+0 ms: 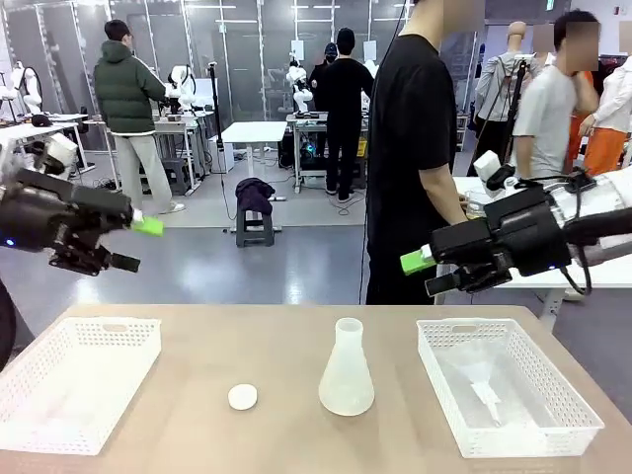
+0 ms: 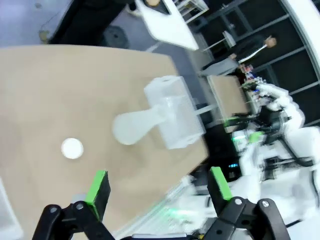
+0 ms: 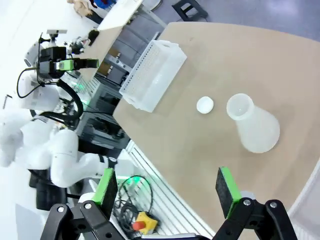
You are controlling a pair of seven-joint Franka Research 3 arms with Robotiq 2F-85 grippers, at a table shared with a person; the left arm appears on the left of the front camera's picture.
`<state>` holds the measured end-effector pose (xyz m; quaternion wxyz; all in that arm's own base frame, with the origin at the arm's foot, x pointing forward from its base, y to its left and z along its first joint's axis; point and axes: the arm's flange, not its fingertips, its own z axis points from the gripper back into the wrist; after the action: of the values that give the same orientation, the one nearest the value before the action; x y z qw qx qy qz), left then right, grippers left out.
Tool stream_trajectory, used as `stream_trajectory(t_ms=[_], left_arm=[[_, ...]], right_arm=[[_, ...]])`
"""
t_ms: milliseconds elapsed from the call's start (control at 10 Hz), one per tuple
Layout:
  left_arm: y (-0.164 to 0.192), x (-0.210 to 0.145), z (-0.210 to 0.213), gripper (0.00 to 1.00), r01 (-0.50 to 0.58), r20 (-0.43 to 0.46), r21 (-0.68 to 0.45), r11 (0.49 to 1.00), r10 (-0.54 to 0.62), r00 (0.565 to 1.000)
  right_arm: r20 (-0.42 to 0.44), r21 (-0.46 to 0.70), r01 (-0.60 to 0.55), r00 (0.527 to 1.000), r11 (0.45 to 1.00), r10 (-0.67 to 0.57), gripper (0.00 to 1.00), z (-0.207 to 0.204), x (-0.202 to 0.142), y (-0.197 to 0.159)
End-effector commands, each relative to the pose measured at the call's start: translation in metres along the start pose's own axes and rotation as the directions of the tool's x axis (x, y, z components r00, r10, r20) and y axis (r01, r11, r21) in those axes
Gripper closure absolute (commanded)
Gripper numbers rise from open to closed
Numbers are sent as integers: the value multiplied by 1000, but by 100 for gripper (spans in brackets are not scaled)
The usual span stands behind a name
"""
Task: Prepare the solutions needed for the experiment.
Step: Pick up the Plastic Funnel and insert it into the Big flask.
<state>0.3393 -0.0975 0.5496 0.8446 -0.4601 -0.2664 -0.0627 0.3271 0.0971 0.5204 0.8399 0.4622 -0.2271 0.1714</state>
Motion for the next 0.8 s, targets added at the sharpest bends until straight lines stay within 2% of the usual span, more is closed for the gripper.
stream_trajectory(t_ms=[0, 100, 300, 400, 700], left_arm=[[5, 4, 7, 0, -234, 51, -66, 970, 237, 970], [9, 5, 13, 0, -368, 53, -109, 923, 375, 925], [16, 1, 19, 0, -424, 27, -164, 891, 433, 901], [17, 1, 19, 0, -432, -6, -175, 885, 437, 899], [17, 6, 8, 0, -431, -105, -188, 883, 418, 902]], right_arm=[[12, 88, 46, 999, 995, -47, 0, 7, 2, -3], [21, 125, 82, 996, 989, -85, 0, 12, 2, -6], [63, 157, 152, 984, 976, -164, 0, 23, -1, -10], [73, 167, 174, 979, 970, -188, 0, 25, -1, -13], [31, 236, 250, 964, 939, -264, 0, 27, 0, -21]])
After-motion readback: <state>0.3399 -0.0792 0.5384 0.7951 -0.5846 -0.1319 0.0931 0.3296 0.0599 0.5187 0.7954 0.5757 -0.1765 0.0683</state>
